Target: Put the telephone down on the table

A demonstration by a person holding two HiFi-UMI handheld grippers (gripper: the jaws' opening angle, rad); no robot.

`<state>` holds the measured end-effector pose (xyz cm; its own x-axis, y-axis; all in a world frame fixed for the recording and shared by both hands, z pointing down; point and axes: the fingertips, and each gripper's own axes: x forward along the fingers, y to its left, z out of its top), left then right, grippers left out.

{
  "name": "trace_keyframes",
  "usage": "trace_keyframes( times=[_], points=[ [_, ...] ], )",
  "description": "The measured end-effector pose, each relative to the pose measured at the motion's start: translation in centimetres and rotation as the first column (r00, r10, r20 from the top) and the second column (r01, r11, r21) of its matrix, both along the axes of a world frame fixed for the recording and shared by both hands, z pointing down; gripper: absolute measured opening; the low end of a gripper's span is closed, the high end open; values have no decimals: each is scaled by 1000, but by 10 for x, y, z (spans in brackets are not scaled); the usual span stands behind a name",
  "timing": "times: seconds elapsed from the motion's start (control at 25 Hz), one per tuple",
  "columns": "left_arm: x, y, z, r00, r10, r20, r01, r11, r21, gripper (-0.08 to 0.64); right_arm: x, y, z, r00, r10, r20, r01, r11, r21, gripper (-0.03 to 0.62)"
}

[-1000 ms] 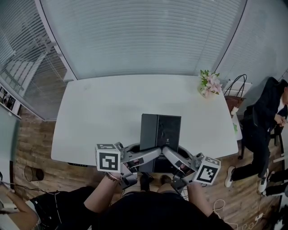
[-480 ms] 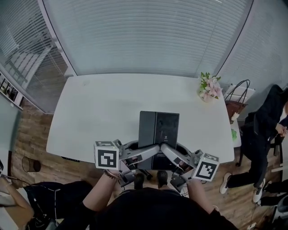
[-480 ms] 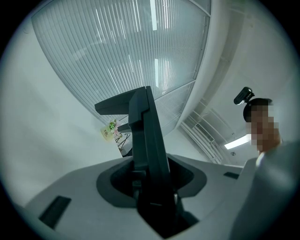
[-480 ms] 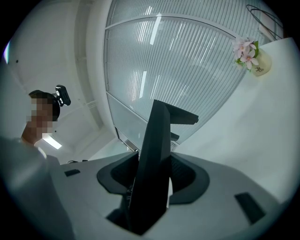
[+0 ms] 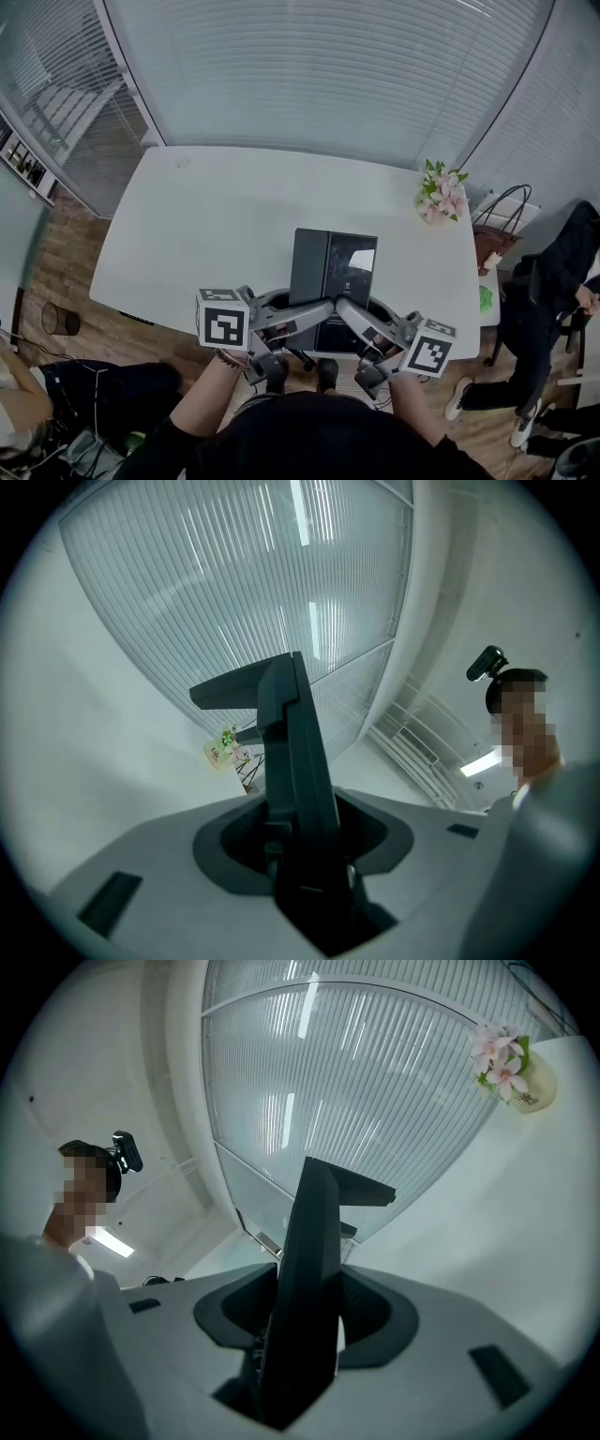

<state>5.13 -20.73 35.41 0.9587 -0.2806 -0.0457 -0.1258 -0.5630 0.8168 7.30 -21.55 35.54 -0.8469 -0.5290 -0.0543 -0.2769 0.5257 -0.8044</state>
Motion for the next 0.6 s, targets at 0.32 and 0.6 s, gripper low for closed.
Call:
trace_keyframes(
  times=[0.32,0.6],
  points=[
    [2,-9,18,1000,-6,6,6,1000,-19,195,1,-9,17,999,-31,-11,31,999,-33,187],
    [2,-16,42,1000,5,13,-4,999,-50,195,-1,-16,43,998,-57,-25,55,995,-85,184]
  ],
)
